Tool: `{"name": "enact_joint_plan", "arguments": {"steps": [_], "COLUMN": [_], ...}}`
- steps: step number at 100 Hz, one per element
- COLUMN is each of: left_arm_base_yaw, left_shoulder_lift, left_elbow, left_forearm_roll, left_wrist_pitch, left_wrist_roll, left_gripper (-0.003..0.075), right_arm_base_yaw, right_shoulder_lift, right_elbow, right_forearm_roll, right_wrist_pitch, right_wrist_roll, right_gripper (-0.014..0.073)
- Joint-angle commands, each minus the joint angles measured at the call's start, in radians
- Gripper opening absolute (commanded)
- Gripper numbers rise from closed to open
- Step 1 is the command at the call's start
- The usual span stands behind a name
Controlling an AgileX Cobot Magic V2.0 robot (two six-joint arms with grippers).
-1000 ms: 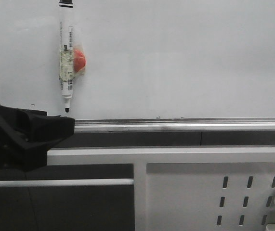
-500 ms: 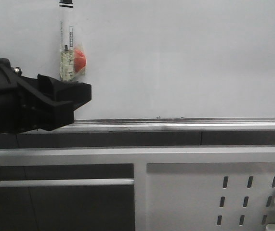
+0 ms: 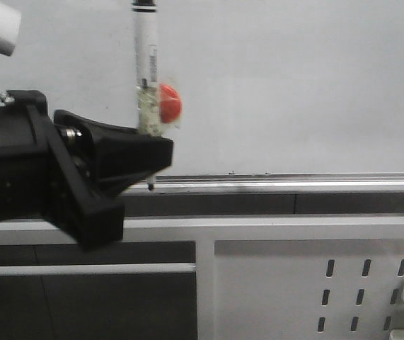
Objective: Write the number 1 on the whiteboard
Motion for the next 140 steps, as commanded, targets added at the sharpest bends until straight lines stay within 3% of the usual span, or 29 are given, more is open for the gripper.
{"name": "enact_joint_plan", "arguments": {"steps": [1, 16, 28, 40, 48, 55, 78, 127, 140], "left_arm_base_yaw": [-0.003, -0.003, -0.003, -0.003, -0.003, -0.003, -0.003, -0.003, -0.003], "left_shoulder_lift": [-0.031, -0.084, -0.177, -0.291, -0.348, -0.385, -0.401, -0.386, -0.386], "left_elbow": [-0.021, -0.021, -0.031, -0.094, -0.139, -0.171, -0.223, -0.238, -0.238], "left_forearm_roll": [0.154, 0.273, 0.368, 0.543, 0.670, 0.765, 0.971, 0.979, 0.977], "left_wrist_pitch": [-0.019, 0.102, 0.287, 0.543, 0.643, 0.688, 0.696, 0.756, 0.754], "left_wrist_roll": [0.002, -0.003, -0.022, -0.126, -0.205, -0.277, -0.420, -0.420, -0.420], "left_gripper": [-0.0020, -0.0020, -0.0020, -0.0020, -0.0020, -0.0020, -0.0020, -0.0020, -0.0020], "right_arm_base_yaw": [0.076, 0.222, 0.314, 0.363, 0.377, 0.379, 0.386, 0.573, 0.573], "right_shoulder_lift": [0.056, 0.158, 0.245, 0.334, 0.398, 0.457, 0.619, 0.860, 0.883], "right_elbow": [-0.035, -0.035, -0.035, -0.035, -0.035, -0.045, -0.153, -0.301, -0.307], "right_forearm_roll": [0.018, -0.055, -0.187, -0.208, -0.208, -0.208, -0.166, -0.167, -0.167], "right_wrist_pitch": [-0.034, -0.018, -0.014, -0.018, -0.034, -0.037, -0.066, -0.135, -0.135], "right_wrist_roll": [-0.033, -0.033, -0.033, -0.033, -0.033, -0.033, -0.048, -0.060, -0.060], "right_gripper": [-0.0050, -0.0049, -0.0029, 0.0181, 0.0362, 0.0440, 0.0442, 0.0441, 0.0365]}}
